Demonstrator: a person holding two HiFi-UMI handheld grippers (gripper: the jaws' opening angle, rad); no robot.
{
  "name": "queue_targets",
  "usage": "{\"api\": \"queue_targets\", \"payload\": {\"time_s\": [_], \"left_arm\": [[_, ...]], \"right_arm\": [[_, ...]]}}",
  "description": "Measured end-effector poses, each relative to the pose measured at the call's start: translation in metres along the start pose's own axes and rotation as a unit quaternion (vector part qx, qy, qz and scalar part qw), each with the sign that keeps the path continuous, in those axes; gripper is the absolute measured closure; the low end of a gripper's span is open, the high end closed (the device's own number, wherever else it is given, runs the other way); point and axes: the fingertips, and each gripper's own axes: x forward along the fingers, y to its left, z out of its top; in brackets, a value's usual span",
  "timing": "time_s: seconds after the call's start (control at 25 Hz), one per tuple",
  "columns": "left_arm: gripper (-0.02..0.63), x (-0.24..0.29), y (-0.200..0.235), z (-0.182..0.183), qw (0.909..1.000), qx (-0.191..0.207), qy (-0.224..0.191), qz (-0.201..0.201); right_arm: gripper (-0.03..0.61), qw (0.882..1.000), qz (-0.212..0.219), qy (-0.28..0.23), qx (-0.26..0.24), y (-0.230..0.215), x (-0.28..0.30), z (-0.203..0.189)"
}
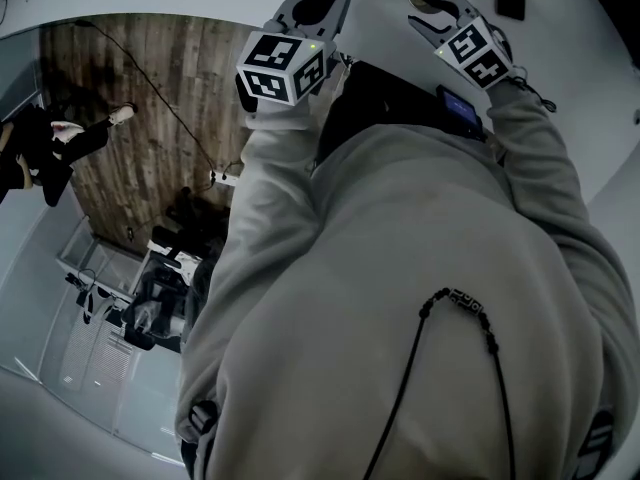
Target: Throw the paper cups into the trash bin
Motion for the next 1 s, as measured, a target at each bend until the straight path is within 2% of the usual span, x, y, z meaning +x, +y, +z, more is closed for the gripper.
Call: {"api": "queue_targets", "payload": {"time_s": [0.2,0.32,0.52,0.64,0.88,1.0], "left_arm": [[0.618,-0.003,-0.003,-0.002,0.9999,-0.007,-0.004,0.007],[0.618,-0.004,-0.008,-0.011,0.9999,-0.011,-0.001,0.002],[0.618,-0.011,0.0,-0.028,0.9995,-0.03,0.0,0.007],[0.618,-0.013,0.005,-0.022,0.9996,-0.027,-0.004,0.009],[0.618,-0.016,-0.007,-0.012,0.9999,0.003,-0.009,0.007],[0.618,-0.024,-0.011,0.005,0.9994,0.024,-0.022,0.006]], "right_arm": [[0.424,0.999,-0.003,0.023,-0.025,0.003,0.004,-0.005],[0.532,0.998,-0.027,0.032,-0.048,0.001,0.006,-0.011],[0.54,0.998,-0.035,0.015,-0.042,-0.005,0.003,-0.009],[0.54,0.998,-0.037,0.015,-0.038,-0.009,0.001,-0.005],[0.54,0.998,-0.046,0.007,-0.036,-0.008,-0.013,-0.006],[0.54,0.997,-0.071,-0.012,-0.03,-0.015,-0.033,0.012]]}}
